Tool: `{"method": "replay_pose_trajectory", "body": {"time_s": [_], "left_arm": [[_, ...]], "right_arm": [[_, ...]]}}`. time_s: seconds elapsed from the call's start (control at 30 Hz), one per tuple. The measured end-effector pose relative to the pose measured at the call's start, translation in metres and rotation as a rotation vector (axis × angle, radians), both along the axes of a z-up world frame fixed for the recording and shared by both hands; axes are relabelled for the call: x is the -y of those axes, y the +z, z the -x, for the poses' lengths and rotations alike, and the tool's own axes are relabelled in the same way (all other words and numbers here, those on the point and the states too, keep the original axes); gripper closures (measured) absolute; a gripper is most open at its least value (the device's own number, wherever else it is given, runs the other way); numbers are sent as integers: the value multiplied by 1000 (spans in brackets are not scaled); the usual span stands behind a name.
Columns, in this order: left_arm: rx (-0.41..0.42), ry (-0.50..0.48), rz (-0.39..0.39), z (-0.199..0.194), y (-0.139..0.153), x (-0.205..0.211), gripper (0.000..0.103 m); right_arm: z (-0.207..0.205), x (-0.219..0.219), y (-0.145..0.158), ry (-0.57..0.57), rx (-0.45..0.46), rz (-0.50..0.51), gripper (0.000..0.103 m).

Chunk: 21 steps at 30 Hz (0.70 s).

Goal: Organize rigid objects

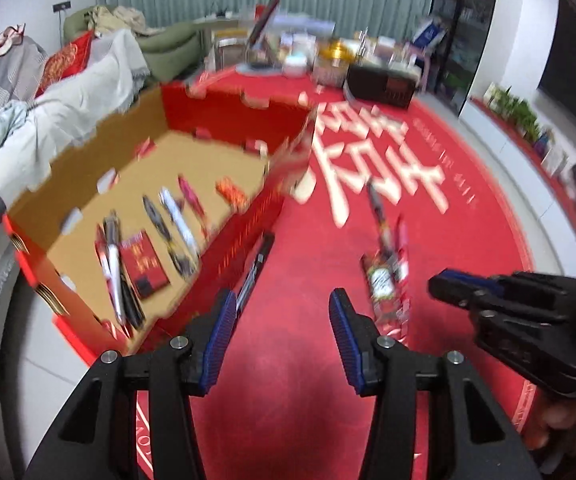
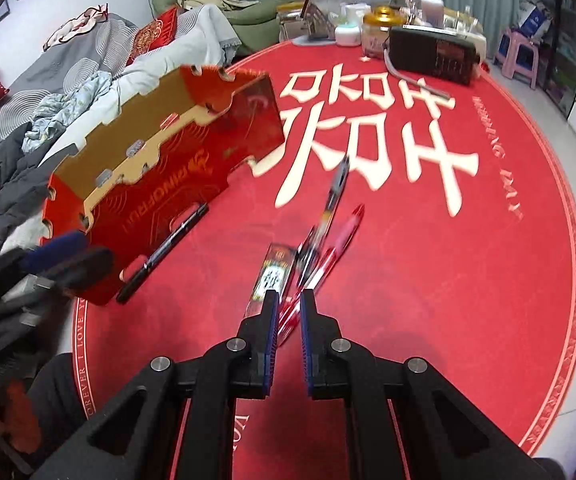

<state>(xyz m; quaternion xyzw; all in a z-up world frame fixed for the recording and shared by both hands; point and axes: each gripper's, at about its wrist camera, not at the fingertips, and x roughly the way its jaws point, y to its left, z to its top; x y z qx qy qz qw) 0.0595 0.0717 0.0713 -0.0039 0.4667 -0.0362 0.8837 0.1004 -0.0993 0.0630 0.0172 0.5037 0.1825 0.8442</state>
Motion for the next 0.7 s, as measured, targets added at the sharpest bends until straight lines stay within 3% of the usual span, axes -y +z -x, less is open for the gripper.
{"method": "replay_pose_trajectory", "body": {"time_s": [0.17, 0.6, 0.63, 0.67, 0.7], "left_arm": [[-32, 8, -93, -8, -27, 1, 51], [-94, 35, -135, -21, -62, -2, 51], [-92, 32, -138, -22, -63, -2, 51], [-91, 31, -137, -22, -62, -3, 51], [-90, 29, -136, -23, -63, -3, 51]], "right_arm": [[-3, -12, -8, 37, -13, -37, 92], [-22, -19, -30, 31, -67, -50, 89], [-21, -21, -31, 33, -62, -40, 78], [-20, -22, -30, 31, -57, -31, 54], [-17, -23, -29, 32, -40, -32, 43]]}}
